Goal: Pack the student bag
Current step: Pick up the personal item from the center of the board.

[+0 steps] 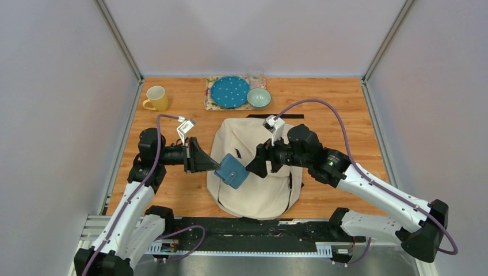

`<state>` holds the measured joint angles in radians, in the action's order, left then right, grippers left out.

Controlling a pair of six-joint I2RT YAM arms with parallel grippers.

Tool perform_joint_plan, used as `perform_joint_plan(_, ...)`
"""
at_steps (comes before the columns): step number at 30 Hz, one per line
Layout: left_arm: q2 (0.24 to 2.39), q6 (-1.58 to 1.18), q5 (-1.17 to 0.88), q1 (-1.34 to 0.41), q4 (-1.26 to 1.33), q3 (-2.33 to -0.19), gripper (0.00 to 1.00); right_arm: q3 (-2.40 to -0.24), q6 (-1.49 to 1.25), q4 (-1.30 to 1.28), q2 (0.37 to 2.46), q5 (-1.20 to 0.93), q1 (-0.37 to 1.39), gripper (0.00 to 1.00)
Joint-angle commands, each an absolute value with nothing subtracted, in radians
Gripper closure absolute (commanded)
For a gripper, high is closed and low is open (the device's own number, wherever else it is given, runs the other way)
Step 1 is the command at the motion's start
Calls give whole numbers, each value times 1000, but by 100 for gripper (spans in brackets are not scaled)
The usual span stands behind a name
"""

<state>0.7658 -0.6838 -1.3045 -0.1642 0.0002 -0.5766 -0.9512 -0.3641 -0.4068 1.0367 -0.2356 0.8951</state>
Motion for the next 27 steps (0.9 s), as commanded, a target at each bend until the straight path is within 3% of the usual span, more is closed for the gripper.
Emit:
perform_joint_plan(1,764,-657,-1367,-198,98,-621,100,-1031,-241,-371,1064,-380,890,24)
perform_joint_plan(16,788,-681,-1396,-328,256,-620,100,-1042,-207,-319,1152,-701,879,24)
perform_joint_plan(19,796,-677,-1387,-337,258,-618,100,-1039,-213,-310,1170,-784,881,32)
perform_joint_plan(21,804,-673,-1385,-339,256,-618,100,-1034,-219,-302,1170,-827,880,44)
perform_joint_plan(25,807,-634,-1332,-337,178,-624,100,-987,-242,-273,1137,-838,881,74)
perform_joint_plan(26,816,-599,-1310,-337,149,-630,100,-977,-247,-272,1126,-835,881,90)
perform_joint_plan(27,822,-568,-1280,-337,100,-640,81,-968,-265,-265,1115,-816,881,94)
